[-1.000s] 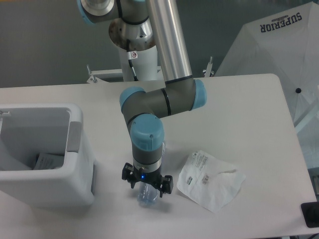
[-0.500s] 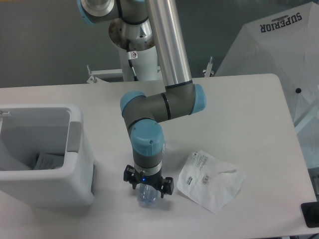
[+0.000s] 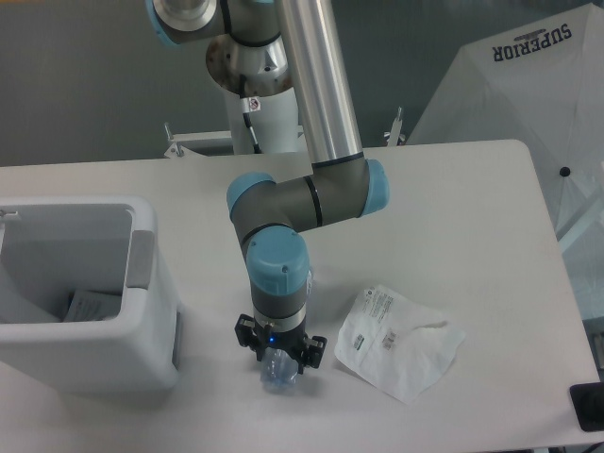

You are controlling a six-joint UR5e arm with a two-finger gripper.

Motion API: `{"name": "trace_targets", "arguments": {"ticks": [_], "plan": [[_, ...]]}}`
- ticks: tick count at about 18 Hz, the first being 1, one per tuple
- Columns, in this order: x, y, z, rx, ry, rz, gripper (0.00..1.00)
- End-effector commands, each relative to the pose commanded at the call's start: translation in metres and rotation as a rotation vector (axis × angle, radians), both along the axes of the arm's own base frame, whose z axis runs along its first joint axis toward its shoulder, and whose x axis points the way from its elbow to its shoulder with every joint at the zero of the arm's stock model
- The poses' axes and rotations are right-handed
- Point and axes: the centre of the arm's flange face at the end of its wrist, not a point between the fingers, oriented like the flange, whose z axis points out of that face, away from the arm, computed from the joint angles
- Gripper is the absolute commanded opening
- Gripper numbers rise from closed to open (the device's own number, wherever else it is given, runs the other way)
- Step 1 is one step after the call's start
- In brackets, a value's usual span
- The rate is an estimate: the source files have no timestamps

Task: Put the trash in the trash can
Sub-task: 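Close the gripper on the bottle's cap end, then lift the bottle and carry it over the white bin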

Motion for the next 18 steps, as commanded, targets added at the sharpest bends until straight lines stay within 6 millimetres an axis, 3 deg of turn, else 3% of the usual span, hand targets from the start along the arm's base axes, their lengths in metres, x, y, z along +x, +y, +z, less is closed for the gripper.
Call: {"name": "trace_targets", "arguments": {"ticks": [5, 7, 9, 13, 18], "plan": [[-0.001, 0.001, 0.006, 0.01, 0.006, -0.005, 0.57], [-0.003, 0.003, 0.021, 0.03, 0.018, -0.004, 0.57], [-0.008, -0.001, 0.05, 0.067, 0.043, 0.006, 0.57], [-0.026, -0.01, 0.132, 0.265, 0.007, 0.074, 0.57], [-0.04, -0.013, 0.194, 0.388, 0.02, 0.136, 0.57]]}}
